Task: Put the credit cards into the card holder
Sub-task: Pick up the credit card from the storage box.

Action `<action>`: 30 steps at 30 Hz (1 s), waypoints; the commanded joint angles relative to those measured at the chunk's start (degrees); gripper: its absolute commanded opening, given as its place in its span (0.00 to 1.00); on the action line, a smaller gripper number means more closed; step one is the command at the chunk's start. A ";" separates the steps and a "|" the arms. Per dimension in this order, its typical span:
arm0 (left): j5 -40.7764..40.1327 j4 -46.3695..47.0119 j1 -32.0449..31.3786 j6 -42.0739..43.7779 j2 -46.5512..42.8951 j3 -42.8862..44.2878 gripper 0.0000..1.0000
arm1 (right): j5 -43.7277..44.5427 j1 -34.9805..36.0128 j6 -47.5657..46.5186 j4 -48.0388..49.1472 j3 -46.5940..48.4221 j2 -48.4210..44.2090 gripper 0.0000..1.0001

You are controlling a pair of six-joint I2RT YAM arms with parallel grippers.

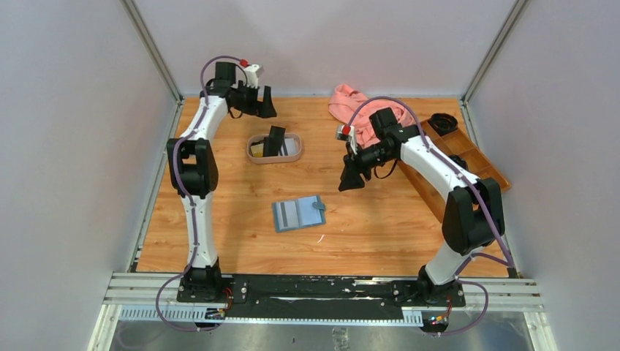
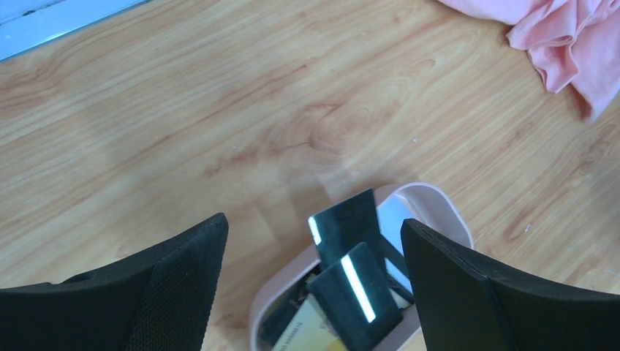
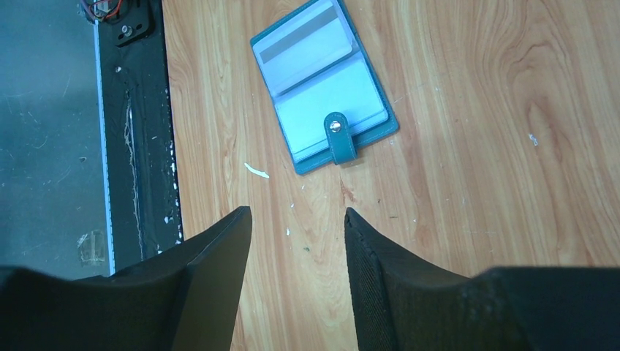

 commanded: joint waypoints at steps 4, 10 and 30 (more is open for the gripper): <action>15.40 -1.91 3.70 -3.07 9.61 7.20 0.85 | -1.52 -0.75 0.22 -1.05 -0.40 2.54 0.53; 22.20 -1.77 4.23 -4.70 14.83 10.74 0.77 | -1.62 -0.70 0.28 -1.32 -0.11 3.99 0.53; 32.68 2.94 6.95 -10.00 17.82 6.10 0.57 | -1.53 -0.69 0.07 -1.69 0.13 5.04 0.52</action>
